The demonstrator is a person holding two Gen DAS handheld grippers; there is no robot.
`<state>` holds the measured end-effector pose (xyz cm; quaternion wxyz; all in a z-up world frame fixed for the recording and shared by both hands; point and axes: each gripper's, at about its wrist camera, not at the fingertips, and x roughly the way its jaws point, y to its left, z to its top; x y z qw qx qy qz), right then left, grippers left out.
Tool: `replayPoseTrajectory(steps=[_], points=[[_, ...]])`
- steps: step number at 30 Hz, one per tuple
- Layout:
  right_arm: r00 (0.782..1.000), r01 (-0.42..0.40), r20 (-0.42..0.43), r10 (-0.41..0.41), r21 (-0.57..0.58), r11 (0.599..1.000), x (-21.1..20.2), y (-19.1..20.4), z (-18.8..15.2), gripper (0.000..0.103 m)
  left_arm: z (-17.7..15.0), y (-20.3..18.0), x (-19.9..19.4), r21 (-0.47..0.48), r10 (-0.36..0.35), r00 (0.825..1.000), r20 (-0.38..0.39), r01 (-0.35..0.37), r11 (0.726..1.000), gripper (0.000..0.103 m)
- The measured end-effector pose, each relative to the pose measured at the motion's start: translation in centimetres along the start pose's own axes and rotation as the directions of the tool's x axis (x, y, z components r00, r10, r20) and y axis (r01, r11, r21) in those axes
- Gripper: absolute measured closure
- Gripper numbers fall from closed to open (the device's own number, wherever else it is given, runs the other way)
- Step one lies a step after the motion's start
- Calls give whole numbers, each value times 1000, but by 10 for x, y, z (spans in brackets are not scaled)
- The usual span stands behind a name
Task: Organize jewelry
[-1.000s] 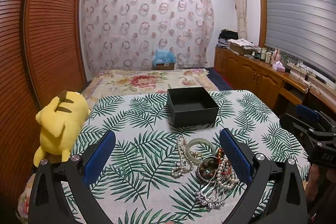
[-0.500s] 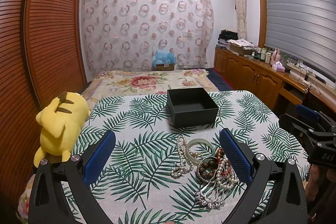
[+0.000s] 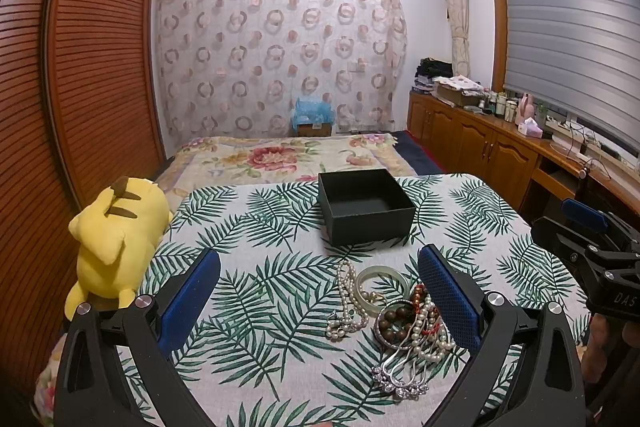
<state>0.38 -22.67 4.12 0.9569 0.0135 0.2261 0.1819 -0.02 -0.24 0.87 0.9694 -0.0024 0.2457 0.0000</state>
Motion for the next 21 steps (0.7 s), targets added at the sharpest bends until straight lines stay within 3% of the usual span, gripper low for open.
replayPoseTrajectory(steps=[21], points=[[1000,-3,4,3,-1,1000,-2,3,4,2,1,0,-3,1,1,1000,4,-1,1000,7]])
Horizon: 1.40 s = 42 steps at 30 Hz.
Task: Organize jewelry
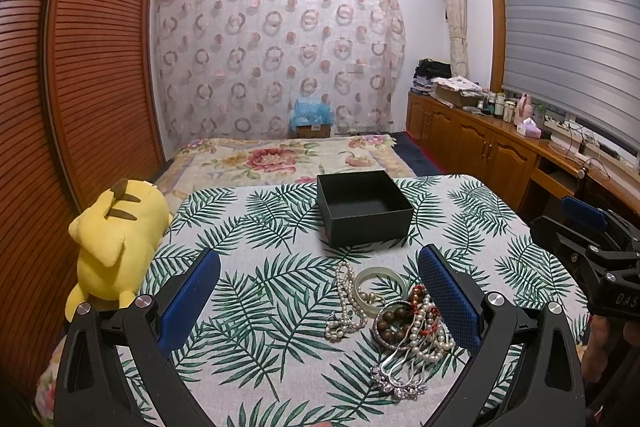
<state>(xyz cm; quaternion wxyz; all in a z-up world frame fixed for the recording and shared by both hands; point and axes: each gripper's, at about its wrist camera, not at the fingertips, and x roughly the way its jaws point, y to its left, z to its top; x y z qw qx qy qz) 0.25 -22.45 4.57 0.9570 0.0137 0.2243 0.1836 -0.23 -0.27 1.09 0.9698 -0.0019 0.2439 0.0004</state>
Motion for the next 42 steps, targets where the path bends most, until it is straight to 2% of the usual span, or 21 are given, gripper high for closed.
replayPoseTrajectory(steps=[14,18,22,30,35,37,39,41,42], points=[[1000,-6,-5,6,1,1000,-2,8,8,2,16,-3,-11,-3,-4,1000,-15,4,1000,7],[1000,-18,-10,18,-2,1000,2,8,1,2,18,-3,-7,-4,-10,999,-34,9,1000,7],[998,-53,-41,52,-14,999,10,9,-5,2,9,0,12,6,-19,997,-81,19,1000,7],[990,-103,-107,95,-72,992,25,17,-33,2,-31,11,37,21,-25,985,-172,29,999,7],[976,-155,-172,135,-113,981,36,27,-44,12,-41,18,44,19,-31,978,-205,35,999,7],[969,-174,-202,146,-128,976,41,30,-50,21,-45,19,47,14,-40,975,-218,44,999,7],[952,-208,-255,167,-141,968,49,34,-59,26,-49,19,49,12,-46,972,-230,50,999,7],[936,-233,-302,181,-149,961,57,37,-69,38,-53,19,53,16,-49,968,-247,55,998,7],[926,-249,-324,192,-146,957,60,38,-73,40,-56,19,55,17,-52,966,-255,58,998,7]])
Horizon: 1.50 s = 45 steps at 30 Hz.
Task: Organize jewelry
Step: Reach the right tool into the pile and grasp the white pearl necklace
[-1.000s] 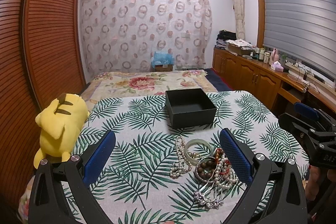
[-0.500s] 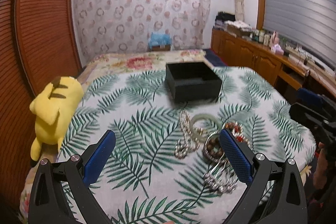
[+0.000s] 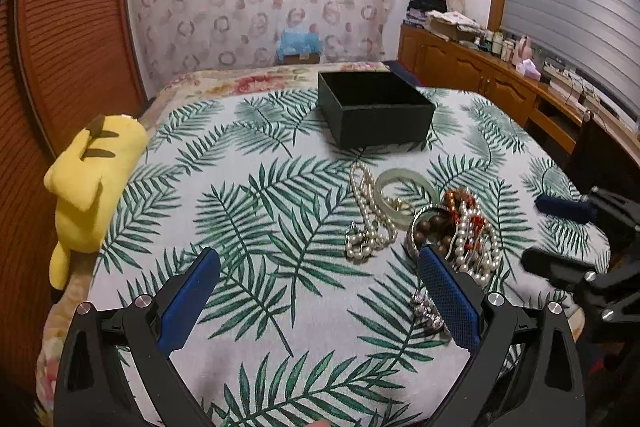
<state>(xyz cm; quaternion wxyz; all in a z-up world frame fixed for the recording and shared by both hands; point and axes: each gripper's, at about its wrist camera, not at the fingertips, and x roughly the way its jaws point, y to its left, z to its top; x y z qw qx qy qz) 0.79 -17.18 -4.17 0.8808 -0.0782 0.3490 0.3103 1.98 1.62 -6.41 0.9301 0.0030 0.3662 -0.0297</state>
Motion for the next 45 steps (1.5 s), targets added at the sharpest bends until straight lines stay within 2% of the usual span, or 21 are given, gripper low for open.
replayPoseTrajectory(steps=[5,7,11,16,19,20,22,25,33,41,45], points=[[995,-55,-87,54,-15,998,19,4,-12,65,-8,-2,14,17,-22,998,-55,23,1000,7],[992,-73,-106,71,-19,997,24,4,-14,72,-10,-3,19,21,-29,997,-72,30,999,7],[987,-87,-142,79,-53,995,34,10,-16,76,-14,0,28,12,-31,994,-101,33,999,7],[982,-53,-183,34,-101,994,45,13,-18,76,-14,3,34,0,-33,992,-122,33,999,7],[983,-45,-181,25,-107,993,45,12,-18,78,-16,2,36,-4,-41,990,-133,41,999,7],[983,-43,-180,23,-108,993,46,11,-19,87,-16,2,37,-5,-45,990,-136,45,999,7],[984,-41,-177,20,-120,992,45,10,-19,94,-18,0,38,-5,-61,988,-142,61,998,7],[986,-29,-164,8,-127,991,42,7,-18,95,-20,-3,38,-5,-78,986,-147,78,997,7],[998,52,-39,-55,-68,996,13,-25,3,95,-19,-14,40,-6,-141,978,-154,141,990,7],[984,172,36,-172,-5,985,-13,-71,19,95,-22,-45,40,52,-194,968,-158,204,978,7],[980,192,42,-192,13,981,-18,-83,19,95,-26,-58,41,91,-204,965,-167,221,971,10]])
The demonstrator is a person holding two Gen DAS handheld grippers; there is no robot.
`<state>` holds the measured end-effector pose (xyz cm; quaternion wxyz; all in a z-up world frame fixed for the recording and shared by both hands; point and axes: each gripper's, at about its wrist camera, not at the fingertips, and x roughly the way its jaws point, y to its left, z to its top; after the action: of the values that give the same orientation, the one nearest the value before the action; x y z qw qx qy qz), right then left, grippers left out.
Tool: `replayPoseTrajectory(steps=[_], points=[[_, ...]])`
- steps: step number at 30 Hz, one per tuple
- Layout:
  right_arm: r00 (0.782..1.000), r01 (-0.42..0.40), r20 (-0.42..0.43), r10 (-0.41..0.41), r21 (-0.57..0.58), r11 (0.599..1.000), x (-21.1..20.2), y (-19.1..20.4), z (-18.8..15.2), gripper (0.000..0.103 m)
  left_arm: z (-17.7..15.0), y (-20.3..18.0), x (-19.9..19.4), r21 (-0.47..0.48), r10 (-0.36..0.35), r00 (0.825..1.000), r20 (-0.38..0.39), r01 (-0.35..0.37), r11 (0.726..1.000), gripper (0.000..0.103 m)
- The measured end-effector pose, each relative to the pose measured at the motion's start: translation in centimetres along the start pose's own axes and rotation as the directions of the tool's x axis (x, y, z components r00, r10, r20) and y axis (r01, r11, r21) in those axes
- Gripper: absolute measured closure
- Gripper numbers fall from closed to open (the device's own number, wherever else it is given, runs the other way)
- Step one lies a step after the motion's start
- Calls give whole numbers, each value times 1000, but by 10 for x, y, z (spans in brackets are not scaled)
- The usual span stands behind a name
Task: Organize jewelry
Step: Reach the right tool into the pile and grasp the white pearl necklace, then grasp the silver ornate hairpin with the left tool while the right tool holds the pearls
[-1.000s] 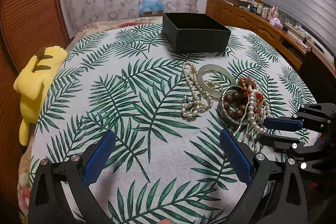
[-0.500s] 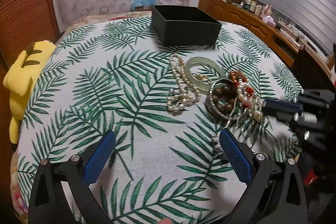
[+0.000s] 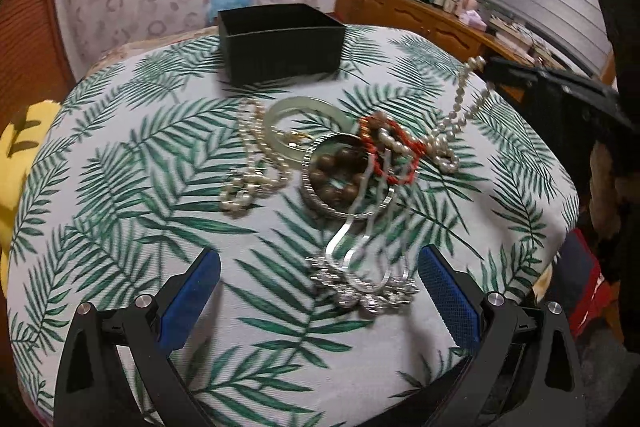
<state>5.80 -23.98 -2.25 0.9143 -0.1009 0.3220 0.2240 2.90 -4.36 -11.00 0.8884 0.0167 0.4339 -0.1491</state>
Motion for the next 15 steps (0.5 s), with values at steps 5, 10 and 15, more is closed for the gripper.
replayPoseTrajectory(steps=[5,10,15], points=[[1000,-9,-4,9,5,1000,2,2,-5,95,1,-13,11,51,2,1000,-23,-1,999,22],[1000,-25,-6,25,-3,1000,3,7,-8,95,-2,-25,17,126,54,998,-24,-50,991,24],[999,-30,-13,30,-3,1000,6,10,-10,95,-4,-26,12,135,36,999,-2,-36,990,42]])
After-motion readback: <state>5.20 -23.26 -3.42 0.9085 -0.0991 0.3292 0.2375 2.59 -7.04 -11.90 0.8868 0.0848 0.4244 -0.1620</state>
